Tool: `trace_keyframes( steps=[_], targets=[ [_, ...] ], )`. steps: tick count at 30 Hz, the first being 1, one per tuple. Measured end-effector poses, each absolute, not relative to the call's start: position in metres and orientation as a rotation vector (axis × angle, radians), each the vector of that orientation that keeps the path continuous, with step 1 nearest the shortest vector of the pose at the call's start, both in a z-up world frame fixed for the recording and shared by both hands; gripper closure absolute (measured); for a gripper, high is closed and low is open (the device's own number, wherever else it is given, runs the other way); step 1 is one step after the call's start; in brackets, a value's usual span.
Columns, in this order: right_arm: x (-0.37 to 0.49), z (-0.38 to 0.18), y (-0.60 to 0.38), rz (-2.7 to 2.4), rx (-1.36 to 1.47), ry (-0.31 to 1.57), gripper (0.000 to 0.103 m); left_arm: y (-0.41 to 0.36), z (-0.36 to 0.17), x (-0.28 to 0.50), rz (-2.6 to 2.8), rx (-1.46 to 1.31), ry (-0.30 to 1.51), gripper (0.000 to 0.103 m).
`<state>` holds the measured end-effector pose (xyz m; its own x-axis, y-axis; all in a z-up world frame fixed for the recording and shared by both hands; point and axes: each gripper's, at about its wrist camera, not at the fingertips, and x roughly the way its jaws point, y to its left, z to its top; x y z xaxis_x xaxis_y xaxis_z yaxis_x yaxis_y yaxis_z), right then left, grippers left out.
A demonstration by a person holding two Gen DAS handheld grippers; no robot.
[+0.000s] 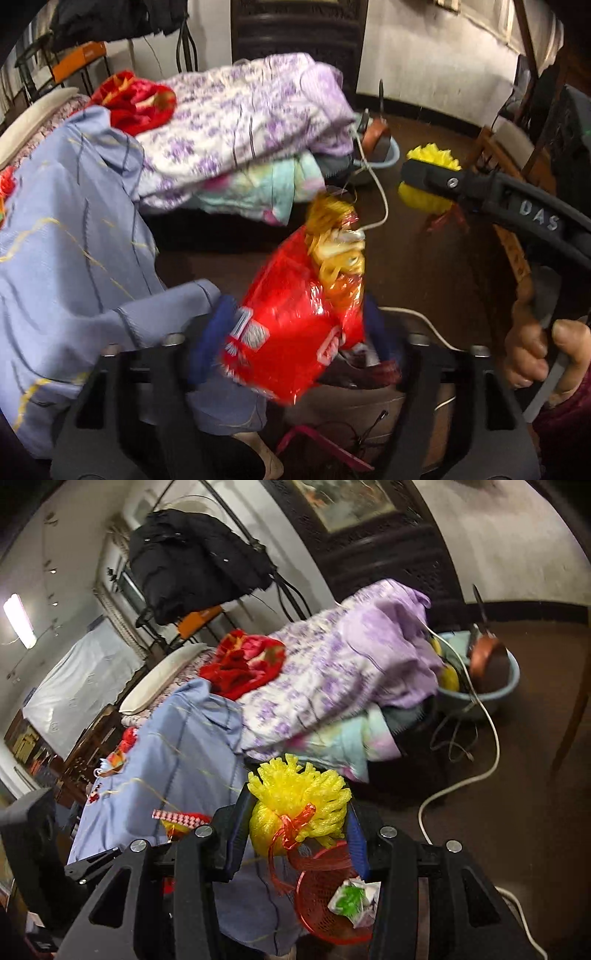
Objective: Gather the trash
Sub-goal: 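Carry the red bag and pom-pom to the red basket and open both tools, then move both open tools back over the bed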
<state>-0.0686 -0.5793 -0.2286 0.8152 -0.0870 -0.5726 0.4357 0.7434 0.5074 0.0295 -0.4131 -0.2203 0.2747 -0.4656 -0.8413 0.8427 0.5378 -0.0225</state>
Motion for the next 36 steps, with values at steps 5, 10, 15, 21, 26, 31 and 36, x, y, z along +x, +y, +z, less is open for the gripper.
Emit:
trace_keyframes(
  steps=[5, 10, 15, 21, 26, 31, 36],
  targets=[
    [-0.069, -0.248, -0.584, -0.307, 0.705, 0.579, 0.057, -0.412, -0.227, 0.035, -0.901, 0.48, 0.929, 0.017],
    [-0.065, -0.255, -0.575, -0.291, 0.699, 0.602, 0.057, -0.401, -0.211, 0.042, -0.87, 0.455, 0.907, 0.016],
    [-0.052, -0.267, -0.56, -0.257, 0.689, 0.663, 0.057, -0.386, -0.199, 0.045, -0.808, 0.457, 0.85, 0.01],
    [-0.023, -0.311, -0.541, -0.228, 0.633, 0.833, 0.035, -0.37, -0.192, 0.05, -0.763, 0.446, 0.825, 0.01],
    [-0.021, -0.309, -0.541, -0.208, 0.64, 0.861, 0.034, -0.359, -0.186, 0.055, -0.738, 0.424, 0.822, 0.01],
    [-0.028, -0.269, -0.549, -0.244, 0.604, 0.771, 0.033, -0.352, -0.175, 0.055, -0.739, 0.388, 0.805, 0.01],
    [-0.03, -0.216, -0.547, -0.258, 0.559, 0.698, 0.033, -0.341, -0.154, 0.052, -0.761, 0.341, 0.759, 0.01]
  ],
)
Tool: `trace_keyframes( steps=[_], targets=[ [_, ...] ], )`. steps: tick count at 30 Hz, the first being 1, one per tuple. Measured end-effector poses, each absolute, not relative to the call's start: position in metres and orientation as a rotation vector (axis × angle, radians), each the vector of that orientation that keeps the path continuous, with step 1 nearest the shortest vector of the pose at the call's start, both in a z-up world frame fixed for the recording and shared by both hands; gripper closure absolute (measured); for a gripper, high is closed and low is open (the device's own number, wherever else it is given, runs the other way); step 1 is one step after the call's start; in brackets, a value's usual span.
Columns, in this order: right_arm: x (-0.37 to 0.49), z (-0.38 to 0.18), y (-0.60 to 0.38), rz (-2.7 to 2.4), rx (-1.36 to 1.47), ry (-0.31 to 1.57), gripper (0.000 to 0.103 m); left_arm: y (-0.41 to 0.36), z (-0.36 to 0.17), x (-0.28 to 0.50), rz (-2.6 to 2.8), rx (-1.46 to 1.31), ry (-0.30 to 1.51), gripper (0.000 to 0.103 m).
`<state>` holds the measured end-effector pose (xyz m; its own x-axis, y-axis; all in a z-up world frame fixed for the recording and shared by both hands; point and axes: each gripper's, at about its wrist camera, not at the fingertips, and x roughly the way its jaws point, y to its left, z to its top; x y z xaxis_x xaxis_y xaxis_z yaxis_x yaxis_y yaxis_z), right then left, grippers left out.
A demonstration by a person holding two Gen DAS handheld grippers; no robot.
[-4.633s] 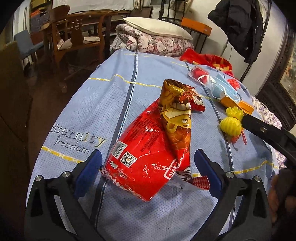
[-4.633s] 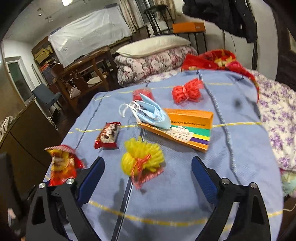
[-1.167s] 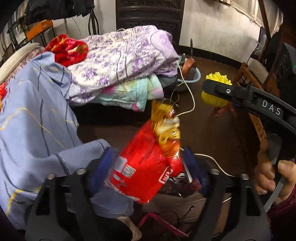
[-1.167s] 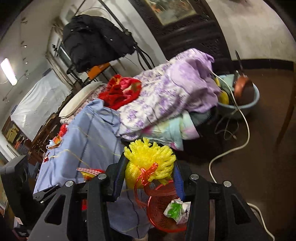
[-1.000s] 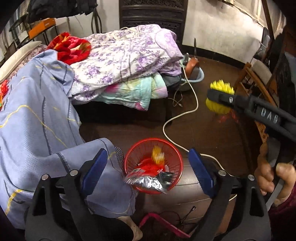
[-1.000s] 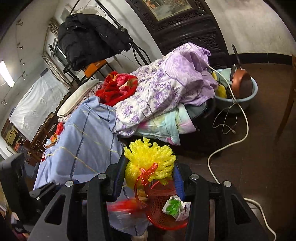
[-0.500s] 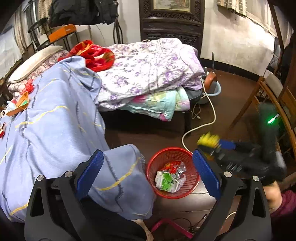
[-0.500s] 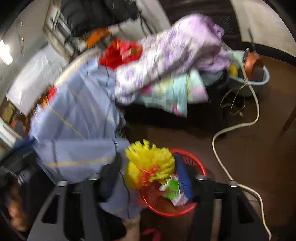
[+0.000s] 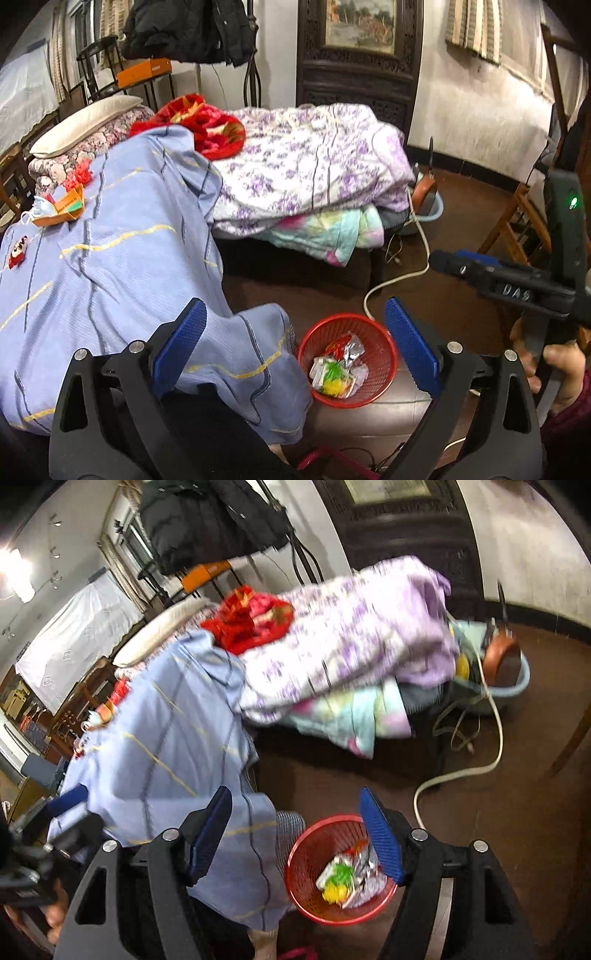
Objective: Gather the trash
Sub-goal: 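Move both open tools back over the bed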
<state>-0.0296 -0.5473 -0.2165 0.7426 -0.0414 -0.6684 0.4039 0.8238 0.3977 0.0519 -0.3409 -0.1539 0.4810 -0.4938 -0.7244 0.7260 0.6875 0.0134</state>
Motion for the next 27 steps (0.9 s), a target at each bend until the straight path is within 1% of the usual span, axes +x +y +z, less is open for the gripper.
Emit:
trace_keyframes(
  steps=[3, 9, 14, 20, 23, 27],
  targets=[
    [-0.03, -0.166, -0.533, -0.262, 0.48, 0.628, 0.032, -0.333, -0.138, 0.051, -0.78, 0.298, 0.735, 0.009],
    [-0.048, -0.066, -0.495, -0.253, 0.379, 0.433, 0.021, -0.303, -0.096, 0.04, -0.793, 0.229, 0.654, 0.009],
    [-0.067, -0.007, -0.459, -0.202, 0.36, 0.304, 0.015, -0.267, -0.059, 0.023, -0.78, 0.178, 0.56, 0.007],
    [-0.082, 0.036, -0.415, -0.148, 0.313, 0.215, 0.01, -0.227, -0.019, -0.001, -0.745, 0.151, 0.45, 0.007],
    [-0.086, 0.05, -0.403, -0.113, 0.326, 0.181, 0.01, -0.211, -0.003, -0.012, -0.715, 0.137, 0.394, 0.007],
    [-0.094, 0.058, -0.396, -0.069, 0.375, 0.136, 0.009, -0.197, 0.012, -0.021, -0.706, 0.104, 0.377, 0.007]
  ],
)
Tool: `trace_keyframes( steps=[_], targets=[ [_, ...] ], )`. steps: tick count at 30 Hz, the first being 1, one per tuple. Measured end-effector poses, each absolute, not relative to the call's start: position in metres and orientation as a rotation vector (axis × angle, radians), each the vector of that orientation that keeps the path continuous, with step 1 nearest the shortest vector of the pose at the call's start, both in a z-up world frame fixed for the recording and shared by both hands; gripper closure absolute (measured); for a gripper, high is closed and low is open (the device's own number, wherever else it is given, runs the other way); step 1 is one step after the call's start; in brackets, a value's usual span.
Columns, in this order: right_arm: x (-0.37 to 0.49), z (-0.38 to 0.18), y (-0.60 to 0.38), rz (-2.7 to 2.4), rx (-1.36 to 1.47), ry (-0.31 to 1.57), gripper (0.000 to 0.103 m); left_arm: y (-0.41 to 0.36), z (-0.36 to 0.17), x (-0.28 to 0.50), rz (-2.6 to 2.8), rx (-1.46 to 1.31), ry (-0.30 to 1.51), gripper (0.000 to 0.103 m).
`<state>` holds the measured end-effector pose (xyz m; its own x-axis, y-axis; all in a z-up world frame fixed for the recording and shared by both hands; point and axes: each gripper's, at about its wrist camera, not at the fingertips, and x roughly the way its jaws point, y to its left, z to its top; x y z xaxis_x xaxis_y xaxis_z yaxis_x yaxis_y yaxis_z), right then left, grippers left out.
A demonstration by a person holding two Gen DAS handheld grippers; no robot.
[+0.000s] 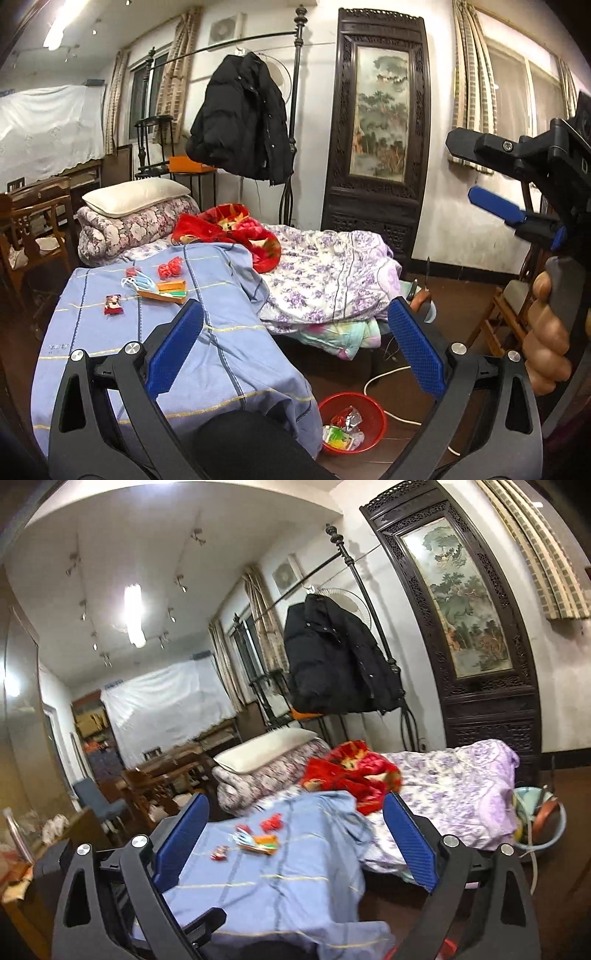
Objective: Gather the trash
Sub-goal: 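Move both open tools back over the bed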
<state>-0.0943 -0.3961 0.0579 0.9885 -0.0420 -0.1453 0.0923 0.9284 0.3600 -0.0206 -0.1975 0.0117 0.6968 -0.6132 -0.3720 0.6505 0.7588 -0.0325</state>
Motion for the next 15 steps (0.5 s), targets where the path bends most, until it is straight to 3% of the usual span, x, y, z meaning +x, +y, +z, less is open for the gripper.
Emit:
trace_keyframes(
  steps=[15],
  targets=[
    [-0.115, 0.065, -0.403, -0.01, 0.474, 0.089, 0.008, -0.187, 0.042, -0.048, -0.637, 0.099, 0.323, 0.007]
  ],
)
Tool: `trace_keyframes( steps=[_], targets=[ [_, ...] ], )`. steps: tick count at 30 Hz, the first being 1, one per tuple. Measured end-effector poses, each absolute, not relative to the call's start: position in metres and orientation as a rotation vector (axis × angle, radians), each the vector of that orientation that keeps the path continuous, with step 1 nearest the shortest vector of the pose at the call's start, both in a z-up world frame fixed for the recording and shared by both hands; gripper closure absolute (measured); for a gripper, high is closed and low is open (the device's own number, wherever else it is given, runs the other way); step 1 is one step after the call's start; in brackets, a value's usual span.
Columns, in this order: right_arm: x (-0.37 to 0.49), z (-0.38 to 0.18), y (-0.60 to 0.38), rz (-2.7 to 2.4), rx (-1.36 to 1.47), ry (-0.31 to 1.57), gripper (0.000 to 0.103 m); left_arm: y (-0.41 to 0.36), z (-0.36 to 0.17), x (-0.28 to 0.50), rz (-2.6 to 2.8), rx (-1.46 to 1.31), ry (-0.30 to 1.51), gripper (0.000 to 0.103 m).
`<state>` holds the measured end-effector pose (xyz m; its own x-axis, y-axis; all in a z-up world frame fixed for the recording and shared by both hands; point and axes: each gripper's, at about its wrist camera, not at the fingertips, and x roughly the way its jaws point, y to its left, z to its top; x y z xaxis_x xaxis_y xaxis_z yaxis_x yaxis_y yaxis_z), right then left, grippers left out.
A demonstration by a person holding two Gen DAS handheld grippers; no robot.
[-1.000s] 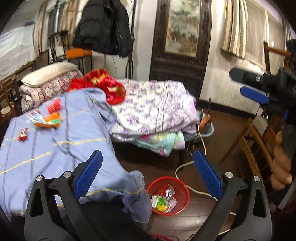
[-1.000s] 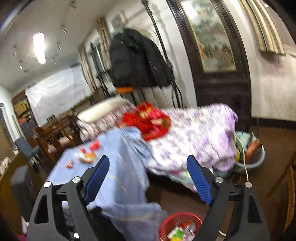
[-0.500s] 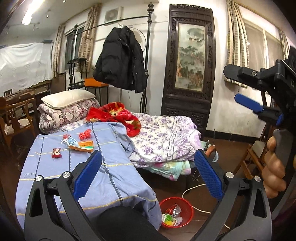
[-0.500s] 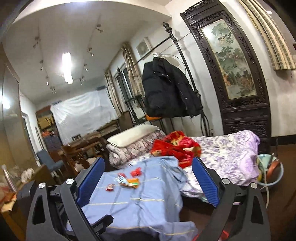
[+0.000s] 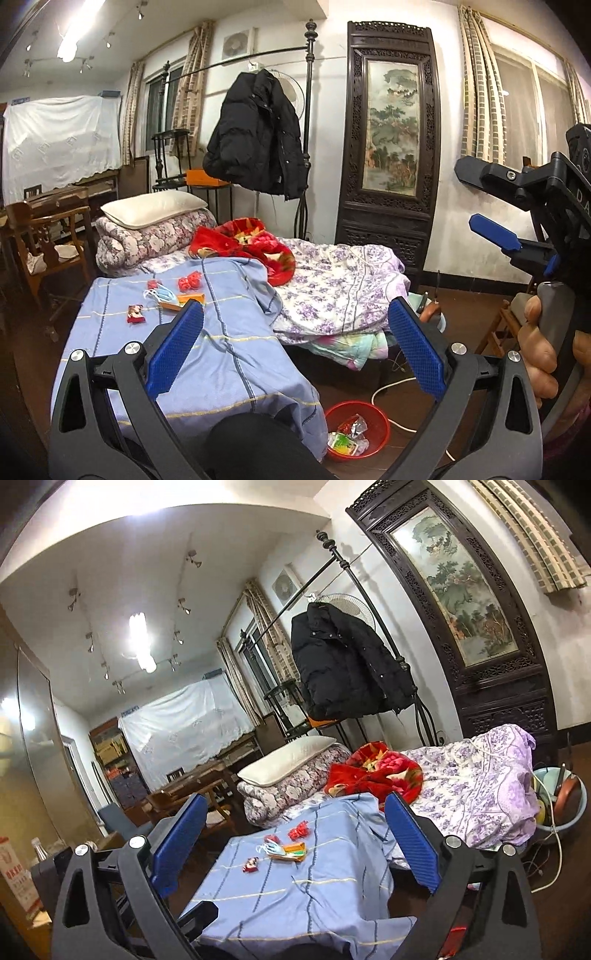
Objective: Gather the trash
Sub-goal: 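Move both open tools back over the bed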
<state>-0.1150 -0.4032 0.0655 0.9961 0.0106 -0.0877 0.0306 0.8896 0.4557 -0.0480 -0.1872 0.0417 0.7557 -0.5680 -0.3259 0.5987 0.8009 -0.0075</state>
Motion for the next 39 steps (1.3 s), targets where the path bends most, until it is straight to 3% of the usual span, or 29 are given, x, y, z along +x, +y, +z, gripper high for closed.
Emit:
trace_keyframes(
  steps=[16, 24, 39],
  targets=[
    [-0.121, 0.082, -0.363, 0.019, 0.384, 0.076, 0.006, -0.138, 0.071, -0.071, -0.579, 0.027, 0.219, 0.007],
    [-0.112, 0.074, -0.364, 0.027, 0.401, 0.11, 0.006, -0.127, 0.068, -0.058, -0.572, -0.019, 0.272, 0.007],
    [-0.061, 0.031, -0.361, 0.003, 0.402, 0.256, 0.006, -0.12, 0.02, -0.011, -0.515, -0.015, 0.363, 0.007]
  ],
)
